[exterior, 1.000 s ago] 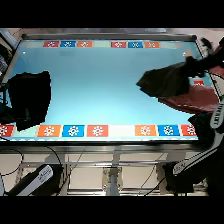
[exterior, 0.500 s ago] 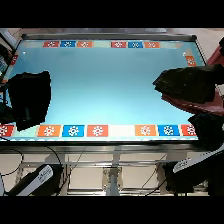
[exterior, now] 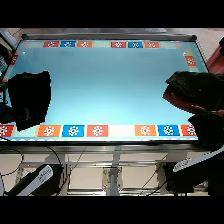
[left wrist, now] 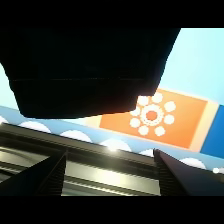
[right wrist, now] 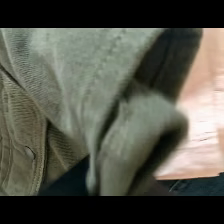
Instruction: Fold the clothes and pants, and hang the long-sleeved shirts on hangers.
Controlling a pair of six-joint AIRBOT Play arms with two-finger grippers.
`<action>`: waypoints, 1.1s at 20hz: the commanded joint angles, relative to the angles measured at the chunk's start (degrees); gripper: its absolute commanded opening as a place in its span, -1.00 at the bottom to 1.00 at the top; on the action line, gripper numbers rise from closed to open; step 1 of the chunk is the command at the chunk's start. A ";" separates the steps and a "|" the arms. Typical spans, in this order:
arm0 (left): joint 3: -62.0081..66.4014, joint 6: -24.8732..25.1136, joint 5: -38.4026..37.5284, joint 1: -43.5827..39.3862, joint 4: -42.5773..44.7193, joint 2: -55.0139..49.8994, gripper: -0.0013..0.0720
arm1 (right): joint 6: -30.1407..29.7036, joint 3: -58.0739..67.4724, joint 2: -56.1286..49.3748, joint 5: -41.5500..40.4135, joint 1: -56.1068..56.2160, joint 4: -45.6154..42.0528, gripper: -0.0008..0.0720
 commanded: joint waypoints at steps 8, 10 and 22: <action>-0.02 0.02 0.66 0.00 0.07 -0.02 0.75 | 0.22 -1.16 5.18 -6.93 2.05 0.52 -0.02; -0.02 0.02 0.66 0.00 0.07 -0.02 0.74 | -0.46 -1.18 7.69 -8.61 4.24 6.05 -0.02; -0.02 0.02 0.59 0.00 0.07 -0.02 0.74 | -4.96 -16.59 10.29 -1.53 52.50 10.47 -0.91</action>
